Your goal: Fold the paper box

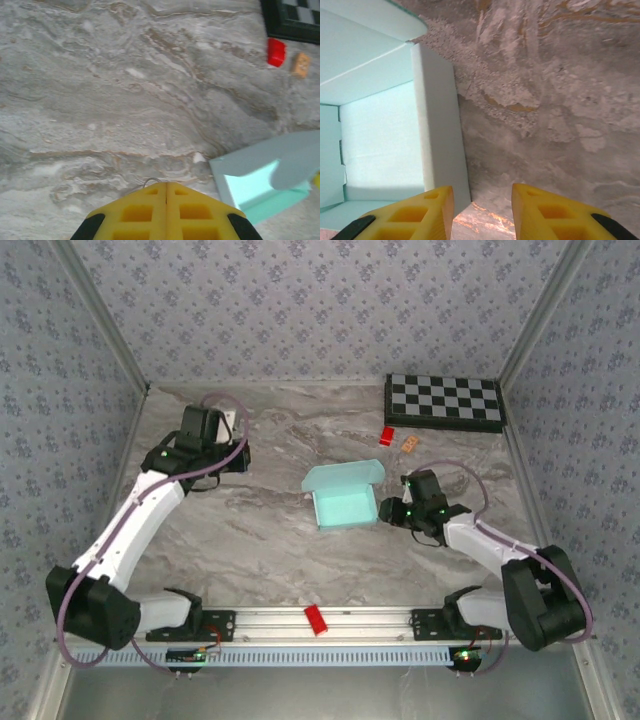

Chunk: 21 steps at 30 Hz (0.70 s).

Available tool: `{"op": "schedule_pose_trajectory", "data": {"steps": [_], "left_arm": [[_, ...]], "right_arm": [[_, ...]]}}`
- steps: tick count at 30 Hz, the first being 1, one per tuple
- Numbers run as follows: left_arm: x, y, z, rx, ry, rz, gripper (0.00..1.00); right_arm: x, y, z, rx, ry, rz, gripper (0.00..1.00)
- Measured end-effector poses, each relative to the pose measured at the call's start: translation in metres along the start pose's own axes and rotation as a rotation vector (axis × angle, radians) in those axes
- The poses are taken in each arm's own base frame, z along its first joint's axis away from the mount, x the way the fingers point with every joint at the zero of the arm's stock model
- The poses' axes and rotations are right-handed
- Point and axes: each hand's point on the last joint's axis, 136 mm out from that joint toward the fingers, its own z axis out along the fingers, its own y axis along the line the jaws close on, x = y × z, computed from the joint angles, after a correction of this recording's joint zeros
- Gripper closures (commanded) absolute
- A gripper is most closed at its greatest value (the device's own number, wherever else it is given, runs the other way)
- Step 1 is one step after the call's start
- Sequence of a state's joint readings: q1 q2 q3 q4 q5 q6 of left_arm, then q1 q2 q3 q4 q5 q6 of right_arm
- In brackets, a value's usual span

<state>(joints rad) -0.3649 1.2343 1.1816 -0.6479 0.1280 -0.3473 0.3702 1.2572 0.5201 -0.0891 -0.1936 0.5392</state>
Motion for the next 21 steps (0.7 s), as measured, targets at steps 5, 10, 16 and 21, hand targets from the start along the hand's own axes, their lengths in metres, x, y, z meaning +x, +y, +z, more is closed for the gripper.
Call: {"op": "schedule_pose_trajectory", "data": {"steps": [5,10,16,21], "left_arm": [[0.021,-0.029,-0.004,0.074,0.029,0.016,1.00],[0.041,-0.060,0.000,0.140,0.068,0.048,1.00],[0.058,-0.095,0.008,0.207,0.104,0.103,1.00],[0.078,-0.113,0.029,0.218,0.171,0.139,1.00]], "right_arm": [[0.006,0.008,0.008,-0.029,0.024,-0.012,0.64],[0.013,0.016,0.015,-0.051,0.053,-0.032,0.64],[0.014,0.022,0.016,-0.056,0.057,-0.053,0.66],[0.004,0.022,0.004,-0.029,0.006,-0.060,0.66]]}}
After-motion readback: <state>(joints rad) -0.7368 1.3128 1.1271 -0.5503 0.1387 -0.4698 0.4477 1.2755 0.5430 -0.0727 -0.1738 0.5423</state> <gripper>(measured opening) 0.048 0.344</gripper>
